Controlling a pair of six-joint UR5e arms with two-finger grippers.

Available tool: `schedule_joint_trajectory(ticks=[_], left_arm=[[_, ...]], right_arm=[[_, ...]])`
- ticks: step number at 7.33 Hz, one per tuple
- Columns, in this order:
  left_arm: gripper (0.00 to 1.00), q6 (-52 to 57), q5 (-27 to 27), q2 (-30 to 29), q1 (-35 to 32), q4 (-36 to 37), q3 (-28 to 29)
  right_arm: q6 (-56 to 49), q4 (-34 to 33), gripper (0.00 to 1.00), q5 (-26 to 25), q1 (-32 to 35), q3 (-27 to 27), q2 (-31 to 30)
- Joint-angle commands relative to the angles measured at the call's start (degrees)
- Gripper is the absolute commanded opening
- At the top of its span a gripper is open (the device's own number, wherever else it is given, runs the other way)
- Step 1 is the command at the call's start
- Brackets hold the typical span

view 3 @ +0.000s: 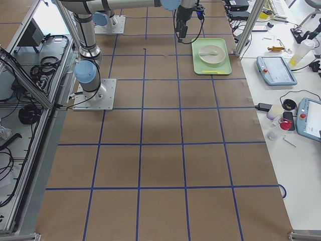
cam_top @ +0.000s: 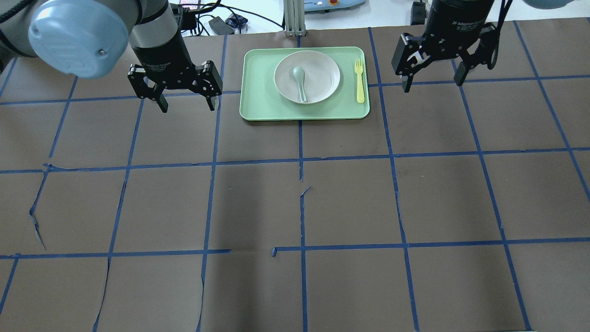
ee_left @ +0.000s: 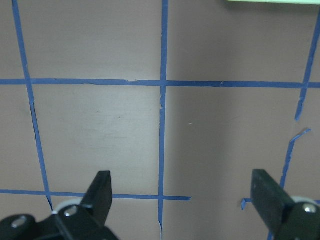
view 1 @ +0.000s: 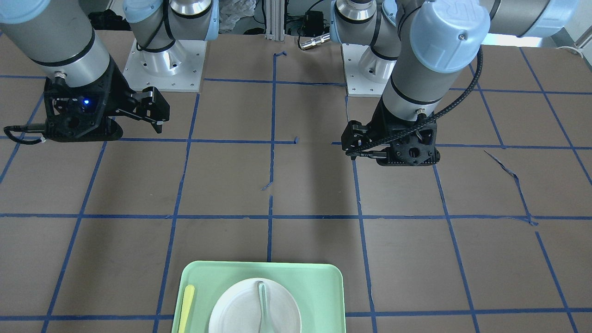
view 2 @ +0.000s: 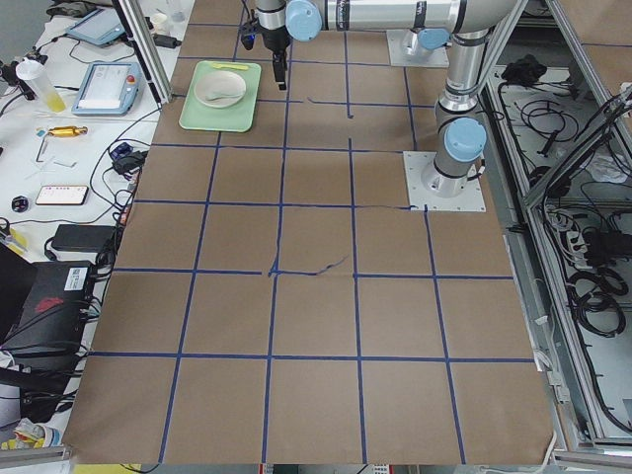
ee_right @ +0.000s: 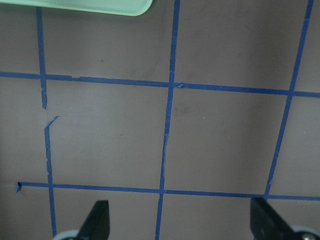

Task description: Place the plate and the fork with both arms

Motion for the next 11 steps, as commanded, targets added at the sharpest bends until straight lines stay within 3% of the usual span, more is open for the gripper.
schedule_joint_trajectory(ticks=[1, 5, 11], left_arm=[[1.00, 0.4, -1.3, 1.6, -0.4, -0.1, -0.1], [1.00, 0.5, -1.3, 2.3, -0.3, -0.1, 0.0], [1.00, 0.5, 0.6, 3.0, 0.7, -7.3, -1.6]], right_arm=[[0.9, -0.2, 1.00, 0.4, 0.9, 3.6, -1.9], [5.0, -6.9, 1.00, 1.6, 1.3, 10.9, -7.0], [5.2, -6.5, 1.00, 1.9, 3.7, 8.1, -6.9]])
